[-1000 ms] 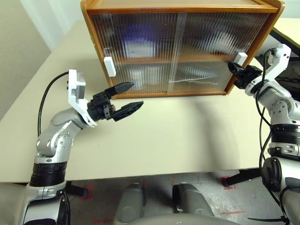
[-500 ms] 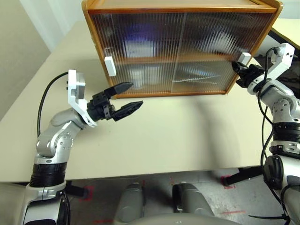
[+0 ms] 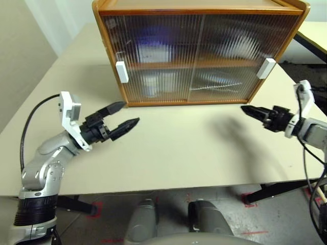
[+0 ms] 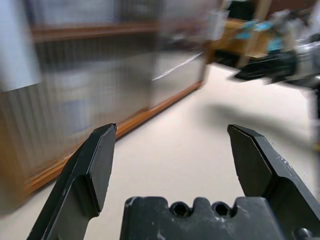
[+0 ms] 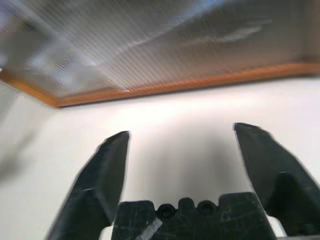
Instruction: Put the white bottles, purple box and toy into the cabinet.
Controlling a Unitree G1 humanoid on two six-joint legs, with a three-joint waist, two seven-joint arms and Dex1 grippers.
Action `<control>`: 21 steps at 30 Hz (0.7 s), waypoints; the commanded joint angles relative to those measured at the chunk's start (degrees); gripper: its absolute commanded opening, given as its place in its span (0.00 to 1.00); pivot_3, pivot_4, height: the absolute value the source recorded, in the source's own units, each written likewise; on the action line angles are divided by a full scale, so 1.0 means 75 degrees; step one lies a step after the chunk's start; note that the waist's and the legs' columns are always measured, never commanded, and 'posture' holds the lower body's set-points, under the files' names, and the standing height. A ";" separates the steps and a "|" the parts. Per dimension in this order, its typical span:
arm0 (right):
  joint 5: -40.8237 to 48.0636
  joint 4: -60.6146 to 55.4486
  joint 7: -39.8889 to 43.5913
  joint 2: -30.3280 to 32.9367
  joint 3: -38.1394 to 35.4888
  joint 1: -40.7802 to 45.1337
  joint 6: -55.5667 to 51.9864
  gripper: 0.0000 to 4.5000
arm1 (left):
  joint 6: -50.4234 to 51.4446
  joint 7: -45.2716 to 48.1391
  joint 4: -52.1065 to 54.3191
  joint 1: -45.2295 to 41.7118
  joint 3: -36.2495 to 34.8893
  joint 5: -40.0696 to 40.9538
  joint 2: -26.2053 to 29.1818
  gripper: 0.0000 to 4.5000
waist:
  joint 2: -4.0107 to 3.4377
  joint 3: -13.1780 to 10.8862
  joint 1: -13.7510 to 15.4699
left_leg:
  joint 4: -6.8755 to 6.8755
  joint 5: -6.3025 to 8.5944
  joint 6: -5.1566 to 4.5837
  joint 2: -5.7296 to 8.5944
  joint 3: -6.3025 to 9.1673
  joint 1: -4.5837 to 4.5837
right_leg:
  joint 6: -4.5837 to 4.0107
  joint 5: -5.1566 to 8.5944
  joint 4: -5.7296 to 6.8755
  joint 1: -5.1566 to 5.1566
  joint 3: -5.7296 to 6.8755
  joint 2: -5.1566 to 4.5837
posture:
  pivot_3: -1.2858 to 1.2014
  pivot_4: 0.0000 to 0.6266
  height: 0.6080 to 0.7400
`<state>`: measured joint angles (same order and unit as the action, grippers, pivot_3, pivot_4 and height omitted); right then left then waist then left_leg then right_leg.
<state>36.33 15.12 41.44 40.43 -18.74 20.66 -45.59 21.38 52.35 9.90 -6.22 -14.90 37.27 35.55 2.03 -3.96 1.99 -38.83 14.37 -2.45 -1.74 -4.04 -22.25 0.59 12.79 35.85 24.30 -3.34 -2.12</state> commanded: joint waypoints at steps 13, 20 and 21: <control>-0.1759 0.7016 0.0335 -0.0550 -0.0927 0.1496 0.8721 0.99 | -0.0656 -0.3723 -0.2446 -0.0163 -0.0658 -0.2302 -0.0650 1.00 | 0.0026 -0.0029 0.0082 | 0.0002 0.0000 0.0000 -0.0003 0.0001 0.0011 | 0.0005 -0.0017 -0.0001 -0.0008 -0.0012 0.0008 | 0.60 0.07 1.00; -0.1709 0.7740 0.1146 -0.0613 -0.1266 0.1703 0.9019 0.99 | -0.1407 -0.4079 -0.2958 -0.0459 -0.0544 -0.2802 -0.0865 1.00 | 0.0055 0.0064 0.0210 | 0.0008 0.0004 0.0007 0.0005 -0.0006 0.0005 | -0.0017 -0.0036 -0.0011 -0.0008 -0.0011 -0.0015 | 0.61 0.00 1.00; -0.1724 0.7797 0.1137 -0.0575 -0.1313 0.1692 0.9001 0.99 | -0.1512 -0.4169 -0.2950 -0.0488 -0.0486 -0.2843 -0.1017 1.00 | 0.0057 0.0074 0.0249 | 0.0008 0.0006 0.0011 0.0004 -0.0008 0.0005 | -0.0019 -0.0037 -0.0012 -0.0008 -0.0011 -0.0017 | 0.61 0.00 1.00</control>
<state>23.73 72.49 49.73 35.66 -27.83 33.16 21.19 11.48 21.86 -11.18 -9.56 -19.66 16.97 29.23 2.46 -3.41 3.85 -38.78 14.51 -2.20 -1.71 -4.14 -22.20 0.44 12.50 35.77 24.24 -3.41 -2.30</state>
